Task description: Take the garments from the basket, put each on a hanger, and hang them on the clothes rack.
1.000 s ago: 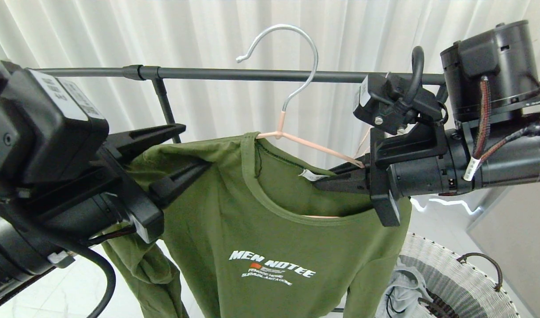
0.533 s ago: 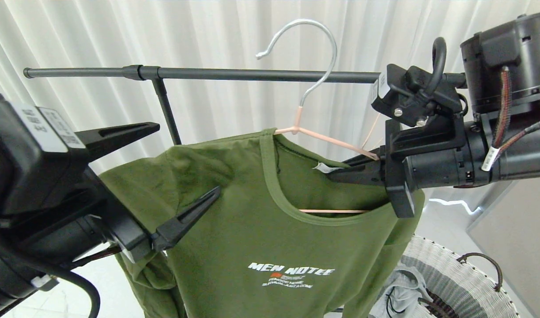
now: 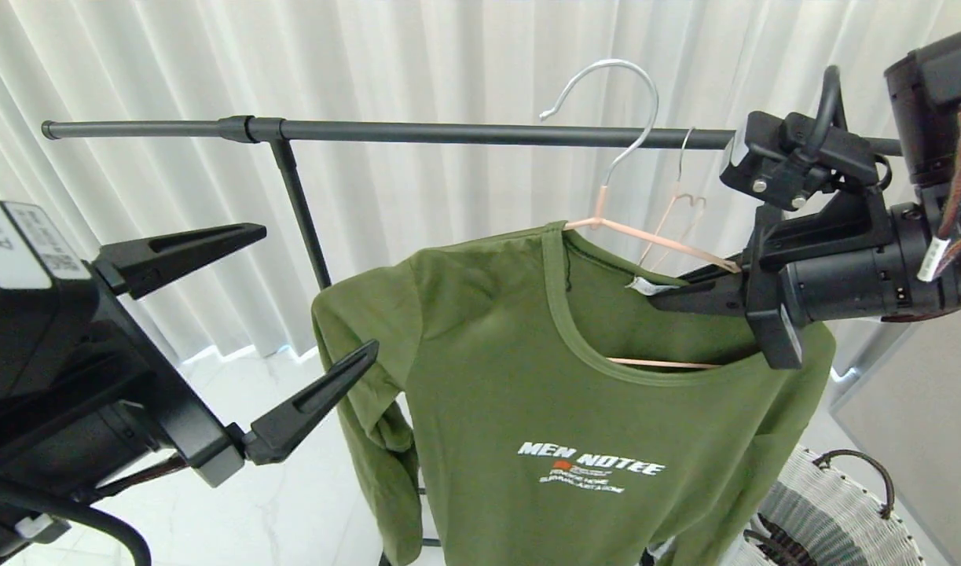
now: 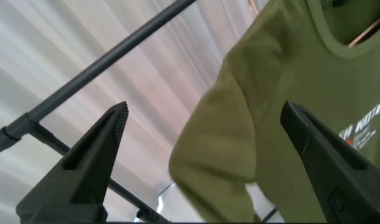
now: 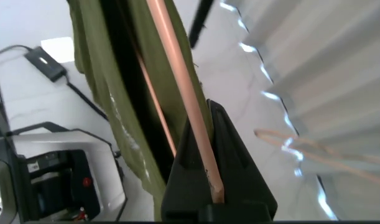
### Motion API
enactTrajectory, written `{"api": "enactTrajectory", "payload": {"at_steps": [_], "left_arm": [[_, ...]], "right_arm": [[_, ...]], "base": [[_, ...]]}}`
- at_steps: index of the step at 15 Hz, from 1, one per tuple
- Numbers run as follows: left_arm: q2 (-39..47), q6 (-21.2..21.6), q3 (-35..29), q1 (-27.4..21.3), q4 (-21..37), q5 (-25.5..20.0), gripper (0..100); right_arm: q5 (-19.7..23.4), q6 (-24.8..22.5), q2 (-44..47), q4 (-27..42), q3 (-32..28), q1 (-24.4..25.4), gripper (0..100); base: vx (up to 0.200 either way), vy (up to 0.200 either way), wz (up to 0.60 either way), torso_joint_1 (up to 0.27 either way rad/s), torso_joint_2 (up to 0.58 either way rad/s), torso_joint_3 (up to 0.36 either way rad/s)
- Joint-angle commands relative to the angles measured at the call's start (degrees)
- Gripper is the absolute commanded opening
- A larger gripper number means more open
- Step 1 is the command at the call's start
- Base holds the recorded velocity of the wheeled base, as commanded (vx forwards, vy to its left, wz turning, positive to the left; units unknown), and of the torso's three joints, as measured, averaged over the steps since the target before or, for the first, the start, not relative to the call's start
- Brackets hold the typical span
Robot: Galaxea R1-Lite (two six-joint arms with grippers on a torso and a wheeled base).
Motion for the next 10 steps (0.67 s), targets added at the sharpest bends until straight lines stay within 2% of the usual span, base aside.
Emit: {"api": "enactTrajectory", "payload": {"at_steps": [1, 4, 7, 10], "left_arm": [[-0.4, -2.4, 3.4, 2.5, 0.0, 1.0, 100], [0.0, -2.4, 7.3, 10.5, 0.1, 1.8, 100], [1.2, -4.0, 11.0, 12.3, 0.1, 1.7, 100], [3.5, -10.6, 12.3, 12.6, 0.1, 1.7, 100]], "right_arm": [[0.1, 0.0, -2.1, 0.5, 0.0, -0.5, 0], [0.0, -0.1, -3.3, 1.5, 0.1, -0.5, 0], [0.1, -0.1, -3.8, 1.5, 0.2, -0.1, 0], [0.2, -0.1, -4.2, 1.5, 0.4, 1.7, 0]], "base": [[0.000, 0.000, 0.00, 0.000, 0.00, 0.000], [0.000, 0.000, 0.00, 0.000, 0.00, 0.000], [0.000, 0.000, 0.00, 0.000, 0.00, 0.000], [0.000, 0.000, 0.00, 0.000, 0.00, 0.000]]}}
